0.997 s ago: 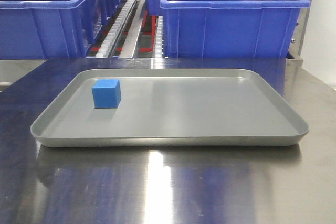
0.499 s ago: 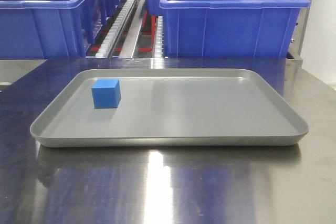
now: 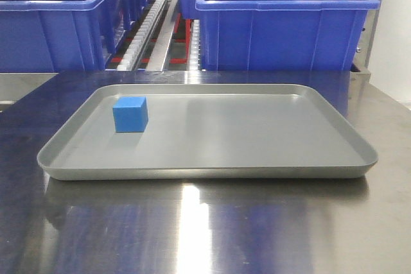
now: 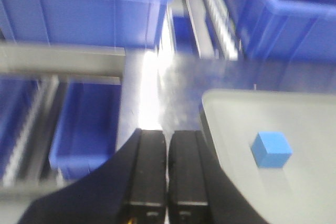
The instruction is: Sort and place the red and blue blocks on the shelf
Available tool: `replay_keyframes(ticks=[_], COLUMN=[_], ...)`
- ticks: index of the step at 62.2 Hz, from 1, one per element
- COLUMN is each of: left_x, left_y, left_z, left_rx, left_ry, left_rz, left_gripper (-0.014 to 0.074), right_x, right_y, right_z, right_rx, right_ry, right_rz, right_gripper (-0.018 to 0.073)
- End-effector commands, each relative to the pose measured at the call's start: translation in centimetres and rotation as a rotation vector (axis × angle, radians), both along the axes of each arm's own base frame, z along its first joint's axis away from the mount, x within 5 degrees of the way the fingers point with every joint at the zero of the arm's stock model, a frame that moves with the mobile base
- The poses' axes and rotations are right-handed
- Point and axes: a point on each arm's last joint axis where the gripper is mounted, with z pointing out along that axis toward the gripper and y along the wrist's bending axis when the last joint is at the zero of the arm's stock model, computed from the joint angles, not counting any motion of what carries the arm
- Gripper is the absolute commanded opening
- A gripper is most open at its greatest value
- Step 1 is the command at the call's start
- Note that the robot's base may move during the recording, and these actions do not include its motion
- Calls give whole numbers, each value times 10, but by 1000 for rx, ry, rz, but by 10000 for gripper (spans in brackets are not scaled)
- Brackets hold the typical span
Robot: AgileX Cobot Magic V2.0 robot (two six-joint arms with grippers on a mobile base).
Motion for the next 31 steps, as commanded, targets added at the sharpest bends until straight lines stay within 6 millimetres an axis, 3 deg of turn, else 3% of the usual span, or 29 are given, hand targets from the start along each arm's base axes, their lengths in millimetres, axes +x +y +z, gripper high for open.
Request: replay_keyframes(ticks=[1,18,31], left_x=[25,107,153], left_y=[-5,-42,-74], left_z=[21,20,18], left_rx=[-56,-16,-37], left_ry=[20,335,508], left_rz=[7,-113,-132], left_gripper=[125,125,127], right_x=[-2,-2,-2], right_y=[-2,-2,-2], right_z=[16,16,16], right_rx=[10,10,10], right_ry=[-111,-110,-110], right_rz=[-17,-17,-17], right_gripper=[48,48,48])
